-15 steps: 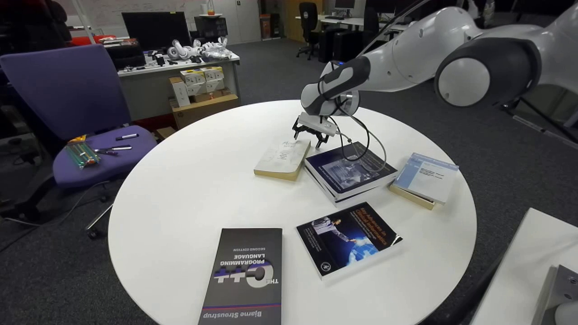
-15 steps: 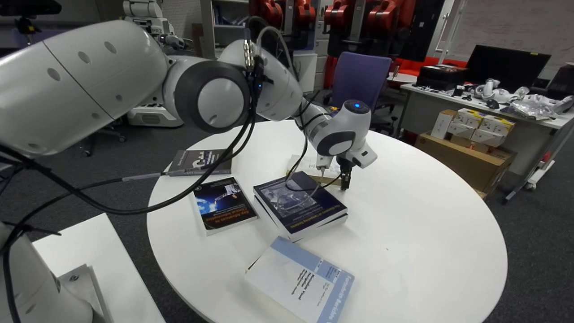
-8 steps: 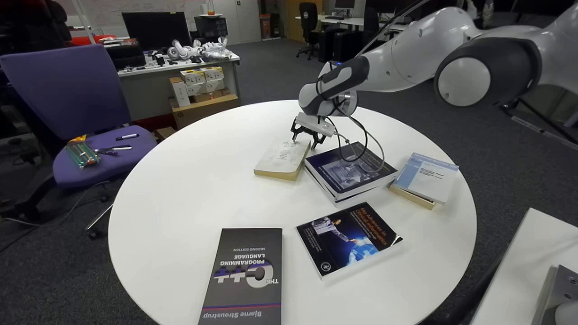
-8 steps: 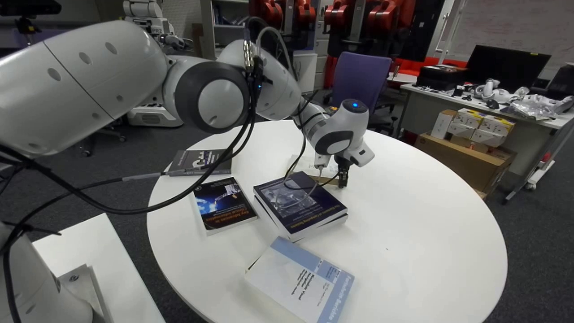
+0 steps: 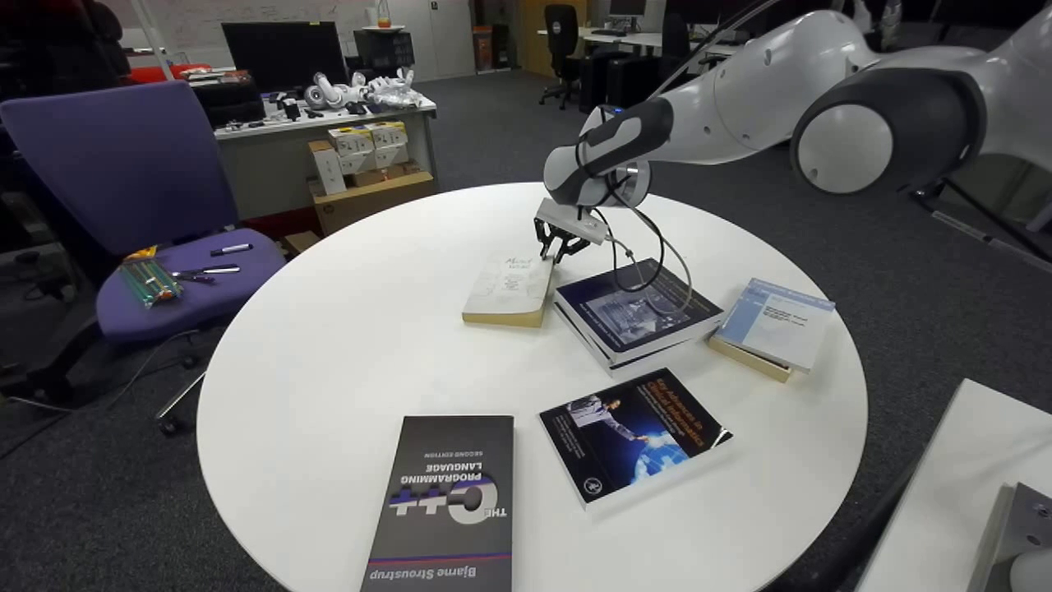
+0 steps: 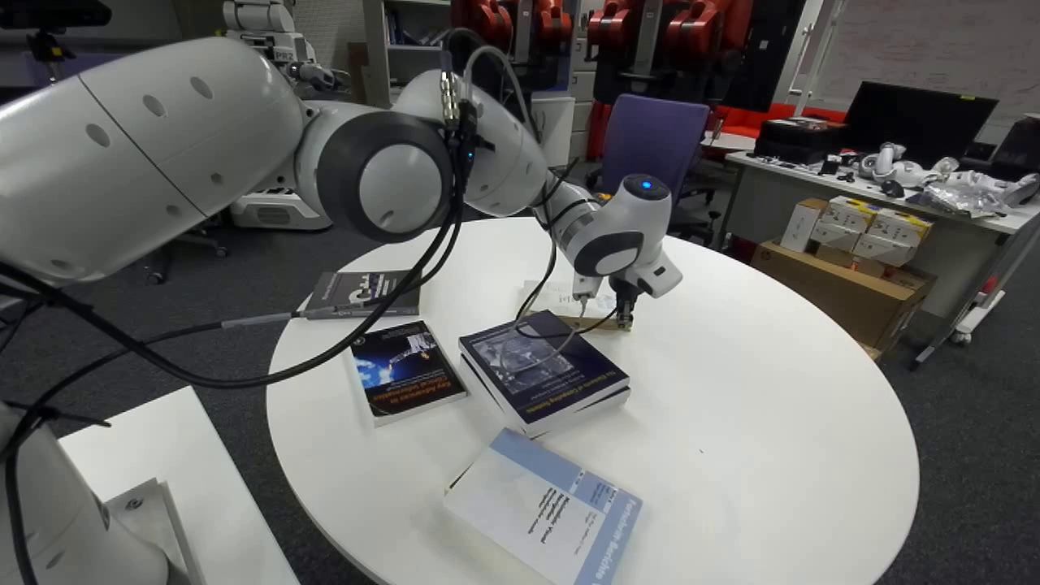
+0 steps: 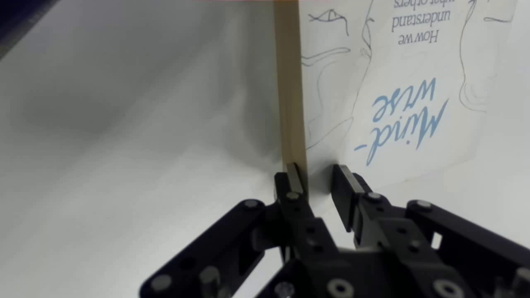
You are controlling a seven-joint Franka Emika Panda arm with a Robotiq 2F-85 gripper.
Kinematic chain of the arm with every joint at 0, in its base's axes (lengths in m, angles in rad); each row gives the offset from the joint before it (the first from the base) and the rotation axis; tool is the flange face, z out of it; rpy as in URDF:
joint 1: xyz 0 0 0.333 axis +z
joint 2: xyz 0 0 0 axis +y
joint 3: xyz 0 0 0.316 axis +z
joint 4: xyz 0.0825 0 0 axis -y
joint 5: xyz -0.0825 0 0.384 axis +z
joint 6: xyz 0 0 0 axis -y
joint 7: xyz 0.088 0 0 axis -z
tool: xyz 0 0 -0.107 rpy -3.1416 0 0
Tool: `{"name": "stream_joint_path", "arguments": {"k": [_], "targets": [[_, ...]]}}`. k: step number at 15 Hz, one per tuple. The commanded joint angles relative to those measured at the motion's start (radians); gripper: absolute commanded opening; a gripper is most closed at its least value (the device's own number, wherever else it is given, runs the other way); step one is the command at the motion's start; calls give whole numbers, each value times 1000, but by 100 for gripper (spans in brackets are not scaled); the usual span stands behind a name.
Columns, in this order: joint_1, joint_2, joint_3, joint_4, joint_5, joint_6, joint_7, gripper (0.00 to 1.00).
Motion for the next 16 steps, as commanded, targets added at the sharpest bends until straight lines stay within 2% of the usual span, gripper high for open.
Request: {"name": "stream_joint_path", "arguments": {"k": [1,6,10,16], "targets": [[-10,23,6,52,-10,-27,41,5],[-12,-7,11,34,-10,-49,39,3],[-20,-78,22,-8,-2,-55,20,0],[-42,-159,36,-19,9,-131,13,0]]}}
